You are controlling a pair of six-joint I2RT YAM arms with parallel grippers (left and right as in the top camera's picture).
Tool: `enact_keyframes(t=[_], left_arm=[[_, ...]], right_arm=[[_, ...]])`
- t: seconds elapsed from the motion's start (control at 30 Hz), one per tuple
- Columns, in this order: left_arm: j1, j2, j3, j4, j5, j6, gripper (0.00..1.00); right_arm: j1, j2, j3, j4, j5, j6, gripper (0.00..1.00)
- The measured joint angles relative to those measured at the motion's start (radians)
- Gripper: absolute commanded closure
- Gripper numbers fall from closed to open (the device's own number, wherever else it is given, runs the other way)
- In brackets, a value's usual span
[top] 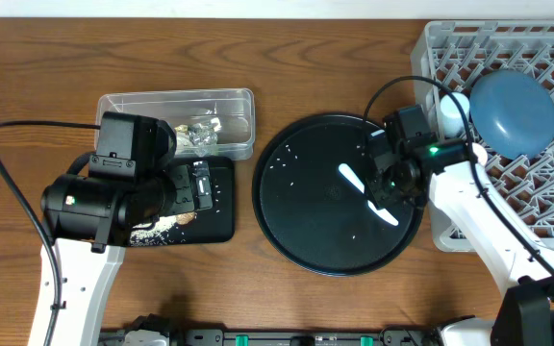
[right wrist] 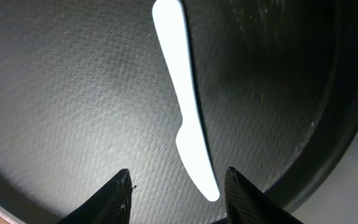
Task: Sort waste into correct bins and load items into the dishwasher rack
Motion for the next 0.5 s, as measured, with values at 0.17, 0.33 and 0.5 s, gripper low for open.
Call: enact_keyframes(t=[0.17,0.33,0.5], left_arm=[[0.000,0.000,0.000,0.000,0.000,0.000,0.02],[0.000,0.000,0.000,0.000,0.000,0.000,0.02],[0.000,0.000,0.000,0.000,0.000,0.000,0.02]], right_arm=[[0.000,0.000,-0.069,0.121,-0.011,-0.027,0.59],[0.000,0.003,-0.127,0.176,-0.023,-0.066,0.60],[0.000,0.033,-0.180,0.256,-0.032,-0.095,0.57]])
